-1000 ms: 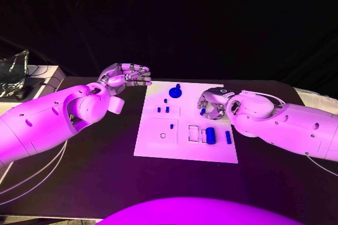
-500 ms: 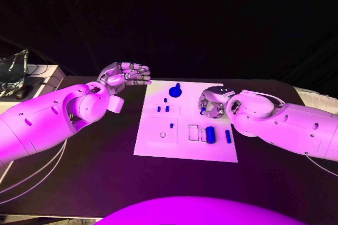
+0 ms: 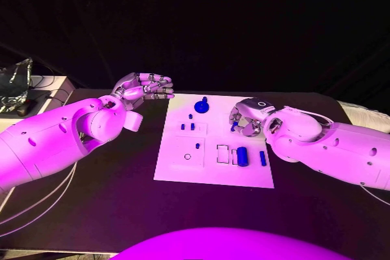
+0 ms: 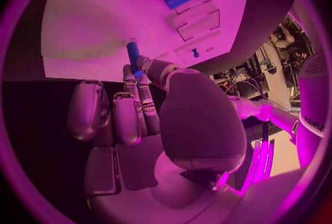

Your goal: Assemble the parts on the task board

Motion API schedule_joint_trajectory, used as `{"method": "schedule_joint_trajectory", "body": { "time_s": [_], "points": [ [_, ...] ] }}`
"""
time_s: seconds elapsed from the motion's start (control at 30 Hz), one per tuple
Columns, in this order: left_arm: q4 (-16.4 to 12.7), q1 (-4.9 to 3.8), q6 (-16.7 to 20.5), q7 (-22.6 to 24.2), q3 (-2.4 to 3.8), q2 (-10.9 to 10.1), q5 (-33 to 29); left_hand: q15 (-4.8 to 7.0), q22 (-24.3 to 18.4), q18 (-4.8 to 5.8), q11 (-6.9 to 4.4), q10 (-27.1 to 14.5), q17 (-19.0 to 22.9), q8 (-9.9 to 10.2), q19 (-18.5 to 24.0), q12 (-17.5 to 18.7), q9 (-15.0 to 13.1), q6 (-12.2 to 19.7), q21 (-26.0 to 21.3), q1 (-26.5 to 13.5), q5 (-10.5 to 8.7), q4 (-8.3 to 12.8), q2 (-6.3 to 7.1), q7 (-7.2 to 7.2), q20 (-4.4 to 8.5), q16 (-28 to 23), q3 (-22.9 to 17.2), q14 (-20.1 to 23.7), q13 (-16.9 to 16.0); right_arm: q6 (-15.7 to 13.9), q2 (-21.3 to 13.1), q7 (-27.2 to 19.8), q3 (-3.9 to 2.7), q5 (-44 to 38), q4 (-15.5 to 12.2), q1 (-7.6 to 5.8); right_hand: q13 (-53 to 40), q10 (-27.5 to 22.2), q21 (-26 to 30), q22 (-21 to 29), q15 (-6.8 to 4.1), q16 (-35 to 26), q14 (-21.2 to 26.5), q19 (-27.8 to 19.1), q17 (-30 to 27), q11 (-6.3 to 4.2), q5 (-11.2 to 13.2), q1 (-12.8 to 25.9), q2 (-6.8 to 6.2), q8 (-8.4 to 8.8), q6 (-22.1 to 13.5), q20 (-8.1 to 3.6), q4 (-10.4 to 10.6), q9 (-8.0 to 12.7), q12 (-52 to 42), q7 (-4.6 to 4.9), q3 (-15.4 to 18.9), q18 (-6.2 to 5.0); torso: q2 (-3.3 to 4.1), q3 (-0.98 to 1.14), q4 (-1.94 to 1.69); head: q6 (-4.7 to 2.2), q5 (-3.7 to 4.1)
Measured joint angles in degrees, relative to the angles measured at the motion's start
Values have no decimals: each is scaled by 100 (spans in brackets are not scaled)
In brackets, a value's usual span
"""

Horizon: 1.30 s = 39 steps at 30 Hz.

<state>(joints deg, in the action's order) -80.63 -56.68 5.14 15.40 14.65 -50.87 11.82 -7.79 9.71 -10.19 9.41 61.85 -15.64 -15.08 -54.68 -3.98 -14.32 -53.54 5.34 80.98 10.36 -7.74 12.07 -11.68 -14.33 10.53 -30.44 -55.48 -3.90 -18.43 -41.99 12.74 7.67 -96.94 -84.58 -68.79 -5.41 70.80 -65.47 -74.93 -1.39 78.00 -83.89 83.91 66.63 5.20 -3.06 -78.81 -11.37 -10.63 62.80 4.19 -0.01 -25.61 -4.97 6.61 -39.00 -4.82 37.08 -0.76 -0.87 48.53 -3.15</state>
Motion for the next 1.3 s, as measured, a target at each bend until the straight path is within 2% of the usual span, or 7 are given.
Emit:
{"method": "schedule_joint_trajectory", "body": {
  "time_s": [0.27,0.4,0.5,0.73,0.97,1.3],
  "points": [
    [47,0,0,0,0,24,-10,0,0,0,0,0,0,0,0,0,0,0,0,0,0,0,0,0,0,0,0,0,0,-205,-322,62,-78,-26,-730,-176,0,0,-48,1,-7,0,7,0,-1,0,15,0,0,0,20,0,-37,-6,0,19,-37,0,-7,-1,4,-26,-27],
    [73,0,1,0,0,56,-18,0,0,0,0,0,1,0,0,0,0,0,0,0,0,0,0,0,0,0,0,0,1,-269,-224,64,-74,-20,-973,-183,0,13,-68,1,-7,0,7,0,6,13,23,0,0,0,20,0,-38,-6,0,19,-38,0,-7,-1,2,-39,-54],
    [84,0,1,5,0,77,-26,0,-8,0,0,0,1,0,0,0,0,0,0,0,0,-16,0,0,0,0,16,0,1,-299,-12,61,-48,-19,-1061,-112,0,20,-68,1,-6,0,7,0,6,20,33,0,0,0,20,0,-38,-6,0,19,-37,0,-7,-2,1,-48,-83],
    [93,1,2,15,0,116,-41,0,-8,0,0,0,1,0,0,0,0,0,0,0,0,-16,0,0,0,0,16,0,1,-343,418,50,-1,-87,-1076,116,0,20,-68,2,-28,0,-14,0,-8,21,10,-1,-1,0,20,1,-38,-6,0,19,-37,-1,1,-9,-16,-44,-158],
    [95,1,3,27,0,127,-50,0,-8,0,0,0,1,0,0,0,0,0,0,0,0,-16,0,0,0,0,16,0,1,-379,730,52,24,-168,-1058,247,0,20,-67,2,-27,0,-14,0,-8,20,6,-1,-1,0,20,1,-55,-6,0,19,-54,0,4,-14,-10,-32,-213],
    [82,1,3,32,0,135,-55,0,-8,0,0,0,2,0,0,0,-1,0,0,0,0,-16,0,0,0,0,16,0,1,-373,1076,82,107,-324,-727,425,0,19,-45,3,-27,0,-14,0,-21,20,6,-1,-1,0,20,1,-55,-5,0,19,-54,0,11,-13,-14,8,-280]
  ]
}}
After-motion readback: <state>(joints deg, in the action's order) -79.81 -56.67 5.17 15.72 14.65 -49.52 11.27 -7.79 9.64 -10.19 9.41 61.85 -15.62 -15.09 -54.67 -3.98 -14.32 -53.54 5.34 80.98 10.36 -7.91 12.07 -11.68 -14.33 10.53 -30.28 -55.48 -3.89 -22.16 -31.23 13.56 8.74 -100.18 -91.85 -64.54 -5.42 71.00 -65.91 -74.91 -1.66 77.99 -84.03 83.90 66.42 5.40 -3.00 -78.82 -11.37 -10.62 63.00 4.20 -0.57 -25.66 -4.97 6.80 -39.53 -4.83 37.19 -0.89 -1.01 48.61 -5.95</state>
